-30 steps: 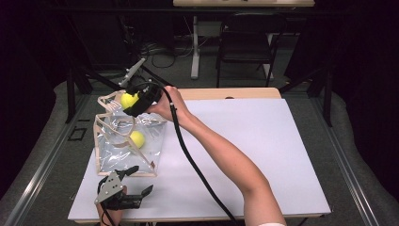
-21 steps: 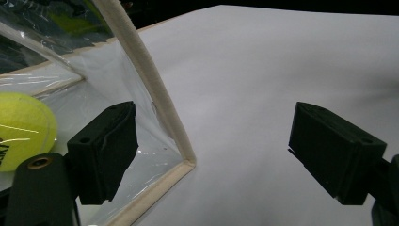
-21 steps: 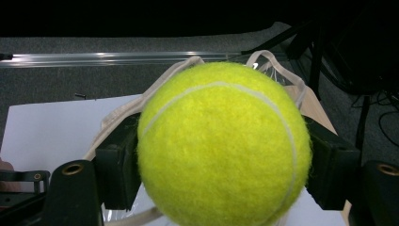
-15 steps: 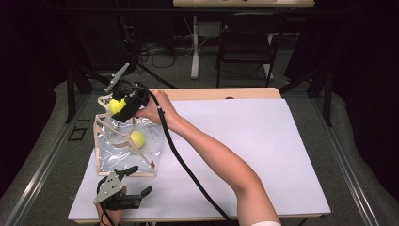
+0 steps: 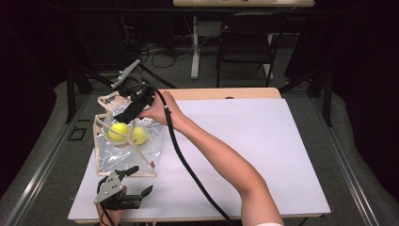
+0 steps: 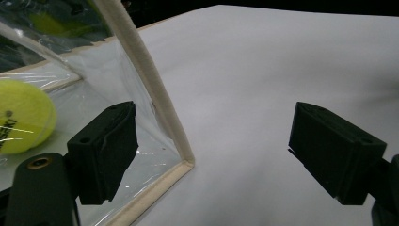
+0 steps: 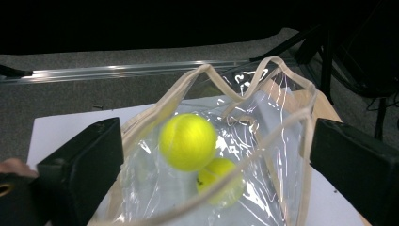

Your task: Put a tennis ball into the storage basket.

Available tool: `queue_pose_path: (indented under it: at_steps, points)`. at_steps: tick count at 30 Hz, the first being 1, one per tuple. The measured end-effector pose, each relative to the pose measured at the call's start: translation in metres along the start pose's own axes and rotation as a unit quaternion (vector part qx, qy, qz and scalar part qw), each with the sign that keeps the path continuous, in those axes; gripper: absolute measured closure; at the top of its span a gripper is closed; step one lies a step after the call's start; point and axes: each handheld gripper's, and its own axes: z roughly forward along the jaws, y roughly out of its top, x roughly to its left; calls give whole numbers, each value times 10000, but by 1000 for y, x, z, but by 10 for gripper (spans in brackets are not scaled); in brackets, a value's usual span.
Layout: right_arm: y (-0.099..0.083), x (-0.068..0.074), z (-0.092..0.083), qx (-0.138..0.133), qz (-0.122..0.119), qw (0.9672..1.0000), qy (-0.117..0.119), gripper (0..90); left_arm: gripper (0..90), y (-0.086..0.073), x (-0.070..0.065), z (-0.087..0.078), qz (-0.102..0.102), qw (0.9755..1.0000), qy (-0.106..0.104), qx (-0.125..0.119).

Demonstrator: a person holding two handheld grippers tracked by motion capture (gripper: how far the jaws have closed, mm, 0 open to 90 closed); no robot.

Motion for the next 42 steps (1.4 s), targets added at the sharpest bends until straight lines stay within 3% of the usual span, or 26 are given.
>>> queue_pose_path:
  at_steps: [7, 19, 30, 42]
  points:
    - [-25, -1, -18, 81, -7, 10000, 8, 0, 160, 0, 0, 1, -23, 10000, -3, 25]
    - [-80, -2, -49, 65, 82, 9997, -227, 0, 160, 0, -1, 2, -32, 10000, 32, 53]
    - [-126, 8, -76, -5, 156, 9988, -469, 0, 160, 0, 0, 2, -43, 9999, 17, 91]
    - [-183, 16, -97, -2, 418, 9969, -668, 0, 160, -1, 1, 2, -62, 9999, 18, 87]
